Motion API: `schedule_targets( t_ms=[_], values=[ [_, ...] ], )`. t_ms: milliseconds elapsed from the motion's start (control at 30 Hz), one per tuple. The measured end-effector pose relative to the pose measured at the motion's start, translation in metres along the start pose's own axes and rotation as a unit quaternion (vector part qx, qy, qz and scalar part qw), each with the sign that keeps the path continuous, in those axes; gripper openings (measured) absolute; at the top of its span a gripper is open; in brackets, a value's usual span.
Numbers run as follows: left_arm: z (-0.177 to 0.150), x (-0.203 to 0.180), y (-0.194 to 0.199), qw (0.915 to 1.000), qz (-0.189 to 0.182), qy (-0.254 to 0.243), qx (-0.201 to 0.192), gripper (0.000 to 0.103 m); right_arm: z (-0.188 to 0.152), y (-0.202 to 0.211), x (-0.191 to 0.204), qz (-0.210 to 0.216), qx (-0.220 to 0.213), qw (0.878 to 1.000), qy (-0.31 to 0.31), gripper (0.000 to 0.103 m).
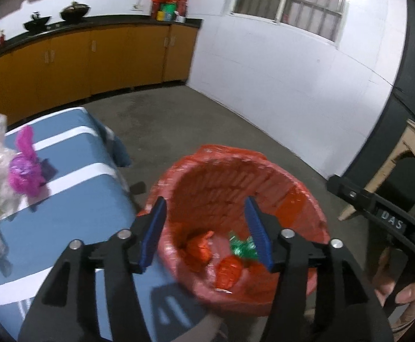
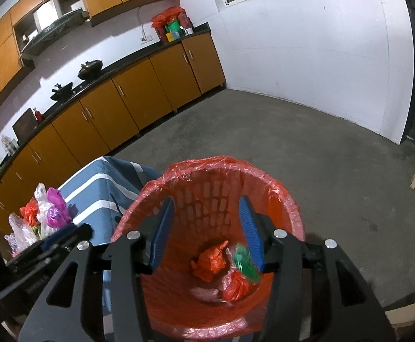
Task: Collect trash
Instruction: 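Move both tools back over the bag pile on the table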
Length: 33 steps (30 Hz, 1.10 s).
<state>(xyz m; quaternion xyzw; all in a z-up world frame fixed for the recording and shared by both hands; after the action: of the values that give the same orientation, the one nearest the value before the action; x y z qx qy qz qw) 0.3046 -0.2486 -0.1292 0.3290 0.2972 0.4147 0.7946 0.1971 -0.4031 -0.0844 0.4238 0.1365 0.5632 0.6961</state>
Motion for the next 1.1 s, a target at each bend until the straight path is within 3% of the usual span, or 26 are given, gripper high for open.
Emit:
schedule_targets(
  t_ms=[333,633,833,1100],
  values=[
    [-0.016,0.058,0.042,0.9952,0.088,0.021,-0.037,0.068,-0.004,0.004,0.039,-0.014,-0.010,0.998,0.062,0.048],
    [-0.044,0.135,0.100,0.9819,0.157,0.075,-0.075,0.071,-0.019,-0.002,0.120,0.028,-0.002,0.989,0.144,0.048],
    [-0.077,0.210,0.148,0.9621,0.220,0.132,-0.093,0.072,-0.042,-0.011,0.202,0.074,0.014,0.975,0.211,0.048],
    [-0.133,0.307,0.209,0.9249,0.294,0.217,-0.105,0.072,-0.085,-0.024,0.315,0.142,0.038,0.945,0.291,0.048]
  ],
)
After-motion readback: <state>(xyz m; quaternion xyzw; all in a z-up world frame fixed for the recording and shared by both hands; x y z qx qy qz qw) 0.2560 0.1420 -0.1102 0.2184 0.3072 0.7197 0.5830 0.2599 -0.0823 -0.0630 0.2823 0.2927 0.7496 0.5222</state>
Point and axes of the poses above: each gripper's, at about its wrist camera, not at the fingertips, and y roughly against the way its jaws point, x to its left, z to its top, the point moved 10 cm from there along -y, roughly the way its jaws point, and after that the axes turned 12 degrees about x, right-handed, at the moved point
